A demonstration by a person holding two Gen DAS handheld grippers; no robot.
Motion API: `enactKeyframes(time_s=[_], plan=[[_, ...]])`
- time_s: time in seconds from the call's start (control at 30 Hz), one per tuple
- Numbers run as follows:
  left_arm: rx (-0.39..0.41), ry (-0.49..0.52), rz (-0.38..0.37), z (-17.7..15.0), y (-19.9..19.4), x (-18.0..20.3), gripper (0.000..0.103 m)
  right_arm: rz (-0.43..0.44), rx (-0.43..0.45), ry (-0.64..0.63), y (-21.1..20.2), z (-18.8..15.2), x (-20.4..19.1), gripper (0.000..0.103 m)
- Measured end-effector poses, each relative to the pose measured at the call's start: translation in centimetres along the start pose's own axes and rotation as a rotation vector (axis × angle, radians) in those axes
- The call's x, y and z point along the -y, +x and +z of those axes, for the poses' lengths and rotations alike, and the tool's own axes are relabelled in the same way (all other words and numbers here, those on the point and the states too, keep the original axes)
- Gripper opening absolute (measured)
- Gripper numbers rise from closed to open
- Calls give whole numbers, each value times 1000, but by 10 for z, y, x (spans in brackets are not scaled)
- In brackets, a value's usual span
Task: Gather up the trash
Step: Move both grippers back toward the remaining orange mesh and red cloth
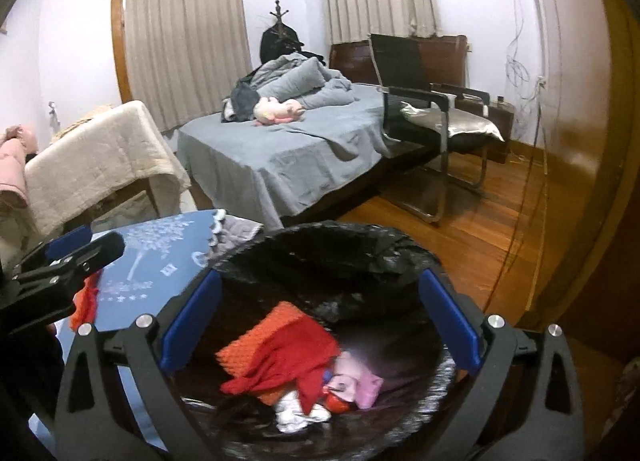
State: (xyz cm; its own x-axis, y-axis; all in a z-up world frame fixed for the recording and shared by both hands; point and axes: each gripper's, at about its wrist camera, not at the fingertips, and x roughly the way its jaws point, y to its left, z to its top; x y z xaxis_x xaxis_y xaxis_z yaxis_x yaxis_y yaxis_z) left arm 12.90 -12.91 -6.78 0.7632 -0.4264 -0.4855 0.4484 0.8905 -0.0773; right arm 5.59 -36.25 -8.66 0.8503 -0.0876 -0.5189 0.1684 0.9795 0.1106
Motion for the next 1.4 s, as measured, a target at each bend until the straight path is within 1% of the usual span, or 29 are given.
enactKeyframes(time_s=[0.17,0.27,0.4,0.53,0.73,0.83,1.0,1.4], plan=[[2,-37,89,-10,-23,-37,94,42,-3,-19,3,3,-26,97],[4,-50,155,-19,-37,-61,94,70,-3,-35,4,3,-45,97],[4,-67,228,-30,-52,-89,94,122,-10,-66,12,3,-78,97],[-1,-81,298,-41,-62,-117,94,165,-12,-105,20,1,-108,97],[-23,-122,378,-57,-66,-159,94,216,-26,-156,37,-6,-154,97],[-38,-140,400,-64,-62,-173,93,235,-36,-168,48,-9,-173,97],[-71,-173,411,-75,-47,-193,91,258,-54,-175,65,-13,-196,97],[-177,-215,404,-94,-1,-216,83,282,-109,-190,101,-24,-215,97]])
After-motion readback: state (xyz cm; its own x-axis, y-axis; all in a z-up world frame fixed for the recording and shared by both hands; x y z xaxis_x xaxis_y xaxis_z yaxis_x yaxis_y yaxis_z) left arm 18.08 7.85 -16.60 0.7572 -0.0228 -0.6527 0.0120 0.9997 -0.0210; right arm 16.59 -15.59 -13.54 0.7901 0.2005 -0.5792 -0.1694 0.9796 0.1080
